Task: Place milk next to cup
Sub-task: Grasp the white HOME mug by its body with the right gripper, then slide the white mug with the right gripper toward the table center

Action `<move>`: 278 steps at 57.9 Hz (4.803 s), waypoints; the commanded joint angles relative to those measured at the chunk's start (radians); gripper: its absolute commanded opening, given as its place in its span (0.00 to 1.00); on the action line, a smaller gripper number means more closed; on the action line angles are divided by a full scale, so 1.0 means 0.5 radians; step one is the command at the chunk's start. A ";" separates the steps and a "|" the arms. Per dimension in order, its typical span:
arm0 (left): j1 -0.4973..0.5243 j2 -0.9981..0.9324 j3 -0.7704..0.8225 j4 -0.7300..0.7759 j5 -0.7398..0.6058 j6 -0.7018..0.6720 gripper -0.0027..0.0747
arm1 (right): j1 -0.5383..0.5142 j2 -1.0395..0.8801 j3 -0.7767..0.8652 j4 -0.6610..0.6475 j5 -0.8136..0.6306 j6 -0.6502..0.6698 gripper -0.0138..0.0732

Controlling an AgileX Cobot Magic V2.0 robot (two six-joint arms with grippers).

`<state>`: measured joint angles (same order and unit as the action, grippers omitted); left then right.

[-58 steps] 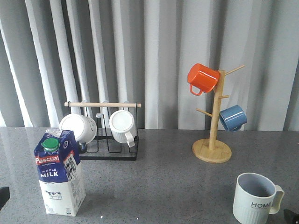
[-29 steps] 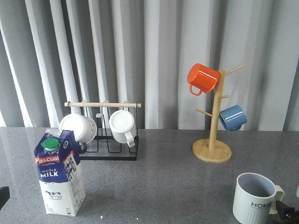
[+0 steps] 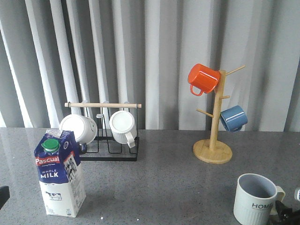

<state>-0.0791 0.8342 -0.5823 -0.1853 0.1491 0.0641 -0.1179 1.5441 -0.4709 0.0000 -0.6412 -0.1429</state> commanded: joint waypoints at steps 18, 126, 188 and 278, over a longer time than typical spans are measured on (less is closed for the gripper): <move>-0.001 -0.010 -0.071 -0.007 -0.172 -0.001 0.79 | -0.013 0.139 -0.054 0.023 -0.427 -0.071 0.80; -0.001 -0.010 -0.071 -0.022 -0.168 -0.003 0.79 | -0.013 0.477 -0.178 -0.268 -0.836 0.103 0.15; -0.001 -0.010 -0.071 -0.022 -0.110 -0.003 0.79 | 0.869 0.178 -0.411 0.557 -0.586 0.034 0.15; -0.001 0.037 -0.069 -0.022 -0.080 -0.003 0.79 | 1.185 0.680 -0.829 0.979 -0.339 -0.375 0.25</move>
<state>-0.0791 0.8569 -0.5823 -0.1881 0.1777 0.0641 0.4747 1.9435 -0.8656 0.5170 -0.7714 -0.3207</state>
